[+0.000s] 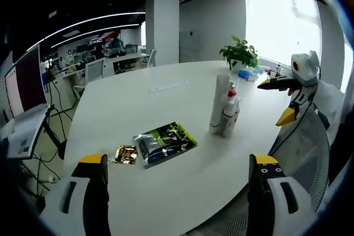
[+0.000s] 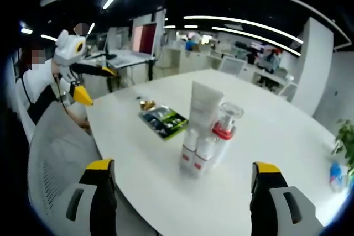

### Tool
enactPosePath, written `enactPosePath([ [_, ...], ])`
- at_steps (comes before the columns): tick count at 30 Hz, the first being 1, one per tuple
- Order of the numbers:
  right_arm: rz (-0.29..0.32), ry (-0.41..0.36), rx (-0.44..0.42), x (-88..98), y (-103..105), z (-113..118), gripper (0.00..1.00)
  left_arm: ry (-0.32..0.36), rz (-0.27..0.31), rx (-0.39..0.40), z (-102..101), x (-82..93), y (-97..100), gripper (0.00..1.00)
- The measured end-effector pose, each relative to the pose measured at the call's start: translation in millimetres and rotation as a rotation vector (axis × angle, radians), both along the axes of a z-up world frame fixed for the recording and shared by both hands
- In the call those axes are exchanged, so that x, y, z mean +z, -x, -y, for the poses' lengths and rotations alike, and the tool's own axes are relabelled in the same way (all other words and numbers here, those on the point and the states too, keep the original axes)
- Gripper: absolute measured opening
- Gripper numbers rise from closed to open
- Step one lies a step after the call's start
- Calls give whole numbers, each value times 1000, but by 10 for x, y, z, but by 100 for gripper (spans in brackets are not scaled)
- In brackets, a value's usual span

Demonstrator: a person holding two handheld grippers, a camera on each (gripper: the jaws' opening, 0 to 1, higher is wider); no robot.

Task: Arrange the skincare products in the storage area until every visible bottle or jar stands upright without overlapping.

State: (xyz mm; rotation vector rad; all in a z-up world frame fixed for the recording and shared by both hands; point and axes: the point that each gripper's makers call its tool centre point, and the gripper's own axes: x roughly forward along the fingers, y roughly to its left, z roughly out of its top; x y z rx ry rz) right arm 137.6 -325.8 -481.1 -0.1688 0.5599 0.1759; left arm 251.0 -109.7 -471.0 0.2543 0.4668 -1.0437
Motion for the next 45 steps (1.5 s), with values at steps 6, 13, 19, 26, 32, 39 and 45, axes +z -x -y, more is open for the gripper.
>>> enactPosePath([
  [6, -3, 2, 0, -6, 1, -16, 100, -1, 3, -13, -3, -8, 18, 99],
  [13, -6, 6, 0, -30, 0, -35, 100, -4, 2, -41, 25, -29, 50, 99],
  [19, -6, 5, -12, -39, 7, -40, 100, -9, -11, -47, 48, -81, 33, 99],
  [26, 4, -1, -24, -6, 22, -40, 99, 7, -26, -41, 93, -78, 16, 99],
  [32, 1, -10, -15, -20, 32, -107, 98, -5, -42, -49, 120, -137, 10, 98],
  [39, 4, -14, -8, -5, -23, -179, 95, -8, -58, -58, 152, -182, 4, 96],
  [45, 8, -19, 11, 31, -93, -259, 89, 16, -50, -56, 167, -165, -41, 89],
])
